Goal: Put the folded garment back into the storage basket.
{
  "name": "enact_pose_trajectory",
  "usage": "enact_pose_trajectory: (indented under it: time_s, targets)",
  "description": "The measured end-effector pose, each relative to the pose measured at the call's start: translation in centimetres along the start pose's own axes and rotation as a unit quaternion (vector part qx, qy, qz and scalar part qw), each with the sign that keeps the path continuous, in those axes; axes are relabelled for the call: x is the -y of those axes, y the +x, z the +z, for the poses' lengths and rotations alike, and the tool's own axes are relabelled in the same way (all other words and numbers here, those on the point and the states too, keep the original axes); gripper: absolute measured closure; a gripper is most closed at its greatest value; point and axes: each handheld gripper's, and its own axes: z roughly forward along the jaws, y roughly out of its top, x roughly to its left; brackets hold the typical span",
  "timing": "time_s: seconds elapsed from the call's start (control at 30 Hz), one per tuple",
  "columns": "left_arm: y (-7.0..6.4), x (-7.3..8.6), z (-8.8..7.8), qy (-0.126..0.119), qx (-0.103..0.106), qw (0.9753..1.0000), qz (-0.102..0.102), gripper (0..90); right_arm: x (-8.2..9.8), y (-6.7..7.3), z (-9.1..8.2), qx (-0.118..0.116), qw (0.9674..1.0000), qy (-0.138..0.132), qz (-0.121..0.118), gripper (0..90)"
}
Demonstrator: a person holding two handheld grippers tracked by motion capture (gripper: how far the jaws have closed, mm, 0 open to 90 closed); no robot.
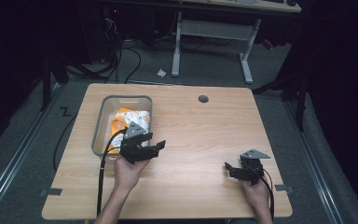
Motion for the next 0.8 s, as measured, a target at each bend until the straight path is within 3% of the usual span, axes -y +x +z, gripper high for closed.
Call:
enact_pose_trajectory:
  time_s: [0.53,0.8]
  targets:
    - [-1.5,1.1,1.4,0.008,0.022,0.9997,0.003,38.9,0.0,0.0,0.0,0.0,1.0,0.0,0.0,24.7]
    - [-1.9,1.9,2.3,0.013,0.051,0.9985,-0.014,39.0,0.0,0.0,0.0,0.0,1.0,0.0,0.0,24.7]
